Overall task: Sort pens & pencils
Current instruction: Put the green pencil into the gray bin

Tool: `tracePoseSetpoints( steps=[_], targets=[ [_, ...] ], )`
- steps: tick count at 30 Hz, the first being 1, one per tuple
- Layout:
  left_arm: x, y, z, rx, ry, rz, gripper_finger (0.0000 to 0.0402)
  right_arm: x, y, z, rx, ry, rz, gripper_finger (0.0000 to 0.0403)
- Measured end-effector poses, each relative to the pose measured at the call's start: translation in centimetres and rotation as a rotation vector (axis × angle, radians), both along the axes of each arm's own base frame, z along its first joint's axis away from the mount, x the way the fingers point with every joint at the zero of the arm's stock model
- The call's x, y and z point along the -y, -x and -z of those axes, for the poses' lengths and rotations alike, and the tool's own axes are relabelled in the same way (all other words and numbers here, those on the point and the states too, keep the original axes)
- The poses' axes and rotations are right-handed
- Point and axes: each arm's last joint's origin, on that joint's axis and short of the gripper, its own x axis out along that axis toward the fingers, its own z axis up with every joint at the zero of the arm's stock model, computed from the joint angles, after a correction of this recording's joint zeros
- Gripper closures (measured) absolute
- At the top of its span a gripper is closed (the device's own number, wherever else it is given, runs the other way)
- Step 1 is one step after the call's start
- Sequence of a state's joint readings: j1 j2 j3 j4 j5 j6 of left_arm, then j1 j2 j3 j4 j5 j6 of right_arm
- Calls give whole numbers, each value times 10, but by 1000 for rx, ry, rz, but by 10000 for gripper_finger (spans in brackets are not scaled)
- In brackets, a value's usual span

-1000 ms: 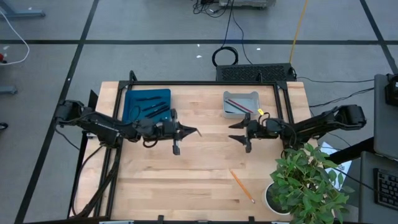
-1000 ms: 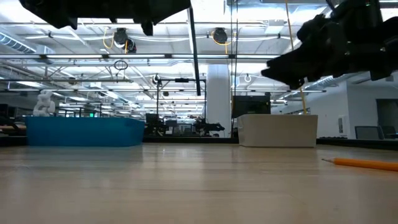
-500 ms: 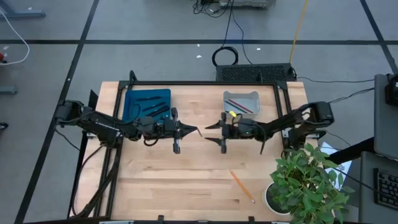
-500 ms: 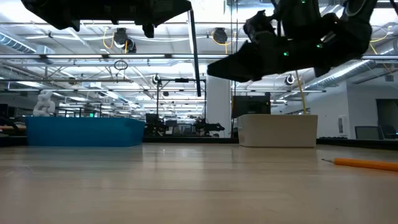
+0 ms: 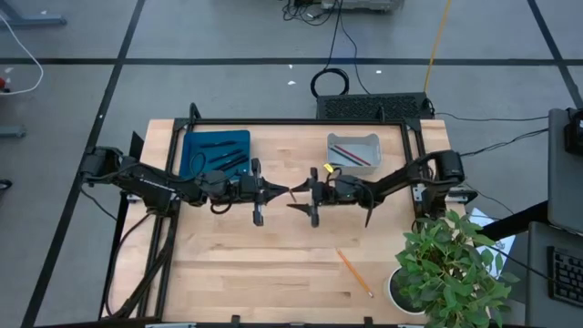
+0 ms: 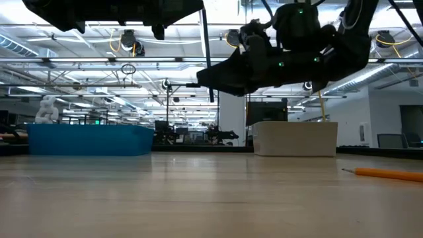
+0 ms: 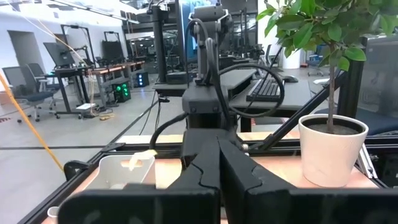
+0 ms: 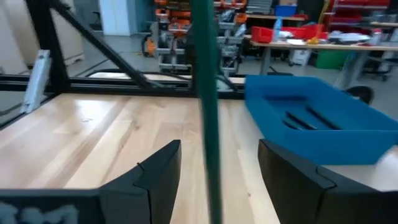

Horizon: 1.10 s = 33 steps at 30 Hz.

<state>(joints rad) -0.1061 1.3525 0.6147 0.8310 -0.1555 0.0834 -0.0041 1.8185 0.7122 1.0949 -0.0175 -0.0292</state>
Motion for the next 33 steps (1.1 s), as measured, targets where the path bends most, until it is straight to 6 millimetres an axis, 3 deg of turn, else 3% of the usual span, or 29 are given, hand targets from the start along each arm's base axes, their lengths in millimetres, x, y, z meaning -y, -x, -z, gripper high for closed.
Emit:
tracePoseSetpoints(
  steps=[8, 19, 27, 33],
  targets=[
    [0, 0, 1, -7, 0, 0, 402, 1, -1, -5, 11, 1, -10, 231],
    [0, 0, 1, -13, 2, -3, 402, 0, 1, 1, -38, 0, -15, 388],
    [0, 0, 1, -15, -6, -3, 392, 0, 1, 1, -39, -8, -13, 392],
    [-1, 6, 0, -77, 4, -2, 301, 3, 2, -1, -47, -11, -2, 392]
  ],
)
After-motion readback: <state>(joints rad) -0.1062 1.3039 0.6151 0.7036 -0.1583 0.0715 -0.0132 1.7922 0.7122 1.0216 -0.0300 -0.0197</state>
